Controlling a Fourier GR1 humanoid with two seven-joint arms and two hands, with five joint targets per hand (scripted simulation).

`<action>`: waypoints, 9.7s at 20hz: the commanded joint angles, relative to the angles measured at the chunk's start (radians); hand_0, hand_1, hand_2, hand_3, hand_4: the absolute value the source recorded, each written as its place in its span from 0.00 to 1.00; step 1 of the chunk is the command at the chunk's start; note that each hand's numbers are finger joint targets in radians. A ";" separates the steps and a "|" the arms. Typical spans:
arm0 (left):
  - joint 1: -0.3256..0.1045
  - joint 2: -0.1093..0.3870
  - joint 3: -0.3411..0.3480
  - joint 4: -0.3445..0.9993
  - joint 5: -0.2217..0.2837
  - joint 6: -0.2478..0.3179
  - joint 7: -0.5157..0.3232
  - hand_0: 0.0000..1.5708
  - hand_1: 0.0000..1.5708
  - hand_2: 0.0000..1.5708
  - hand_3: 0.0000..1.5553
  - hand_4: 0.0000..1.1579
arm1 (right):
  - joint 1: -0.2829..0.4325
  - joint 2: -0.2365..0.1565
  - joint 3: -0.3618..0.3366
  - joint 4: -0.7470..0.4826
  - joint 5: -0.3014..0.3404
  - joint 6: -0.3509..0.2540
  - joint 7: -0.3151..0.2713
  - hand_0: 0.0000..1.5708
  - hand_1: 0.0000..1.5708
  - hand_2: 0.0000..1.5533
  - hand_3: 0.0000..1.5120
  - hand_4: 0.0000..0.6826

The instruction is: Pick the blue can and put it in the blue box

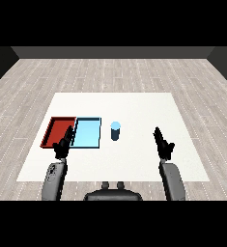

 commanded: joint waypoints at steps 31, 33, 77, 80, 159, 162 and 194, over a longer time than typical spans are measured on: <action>0.040 -0.096 -0.004 -0.075 0.115 -0.042 -0.372 0.00 0.00 0.00 0.00 0.00 | -0.465 0.121 -0.015 0.466 -0.154 0.011 -0.307 0.00 0.00 0.00 0.00 0.00; -0.064 -0.067 0.063 0.081 0.175 -0.093 -0.429 0.00 0.00 0.00 0.00 0.00 | -0.461 0.105 -0.035 0.463 -0.162 0.024 -0.303 0.00 0.00 0.00 0.00 0.00; -0.032 -0.021 0.101 0.046 0.214 -0.109 -0.428 0.00 0.00 0.00 0.00 0.00 | -0.763 0.122 0.383 1.107 -0.695 -0.088 -0.594 0.00 0.00 0.00 0.00 0.00; 0.150 -0.051 0.051 -0.096 0.178 -0.099 -0.459 0.00 0.00 0.00 0.00 0.00 | -0.753 0.122 0.360 1.140 -0.672 -0.055 -0.608 0.00 0.00 0.00 0.00 0.00; -0.341 -0.102 -0.333 0.447 0.243 0.187 -0.363 0.00 0.00 0.00 0.00 0.00 | -0.543 0.003 0.518 0.317 -0.394 -0.369 -0.324 0.89 0.89 0.93 0.93 0.97; -0.398 -0.102 -0.411 0.494 0.268 0.271 -0.369 0.00 0.00 0.00 0.00 0.00 | -0.519 0.046 0.511 0.360 -0.348 -0.333 -0.377 0.89 0.89 0.93 0.93 0.98; -0.474 -0.096 -0.545 0.652 0.229 0.424 -0.426 0.17 0.17 0.33 0.00 0.49 | -0.572 0.121 0.529 0.338 -0.221 -0.268 -0.275 0.81 0.81 0.91 0.92 0.90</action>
